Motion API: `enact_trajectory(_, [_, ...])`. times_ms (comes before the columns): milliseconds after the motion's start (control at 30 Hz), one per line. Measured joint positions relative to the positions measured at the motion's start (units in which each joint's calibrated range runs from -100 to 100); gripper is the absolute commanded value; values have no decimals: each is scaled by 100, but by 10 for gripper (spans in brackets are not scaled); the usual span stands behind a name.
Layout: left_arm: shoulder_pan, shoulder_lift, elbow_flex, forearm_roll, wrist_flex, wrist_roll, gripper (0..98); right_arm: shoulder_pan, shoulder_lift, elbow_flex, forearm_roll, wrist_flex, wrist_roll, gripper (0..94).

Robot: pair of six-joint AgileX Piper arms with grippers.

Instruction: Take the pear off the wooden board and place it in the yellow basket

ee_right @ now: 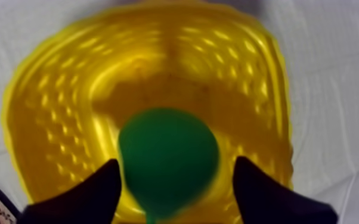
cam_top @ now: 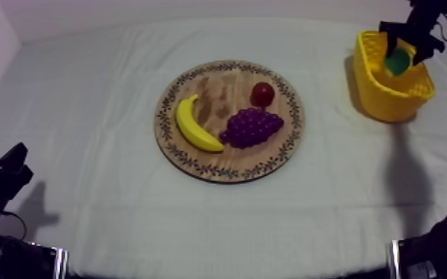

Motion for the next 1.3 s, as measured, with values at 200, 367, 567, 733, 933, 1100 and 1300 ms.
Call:
enact_trajectory(200, [0, 0, 0, 0, 0, 0, 1, 79, -34, -93, -116, 103, 189, 762])
enact_trajectory(367, [0, 0, 0, 0, 0, 0, 1, 62, -419, 34, -148, 93, 327, 773])
enact_trajectory(567, [0, 0, 0, 0, 0, 0, 1, -66, -1315, 322, -174, 42, 367, 712])
enact_trajectory(733, [0, 0, 0, 0, 0, 0, 1, -58, -2324, 779, -408, -443, 409, 598])
enact_trajectory(933, [0, 0, 0, 0, 0, 0, 1, 68, -3791, 1637, -770, -1432, 427, 483])
enact_trajectory(1100, [0, 0, 0, 0, 0, 0, 1, 77, -5044, 2776, -970, -2486, 461, 386])
enact_trajectory(1300, [0, 0, 0, 0, 0, 0, 1, -123, -6481, 4204, -1057, -3254, 436, 208])
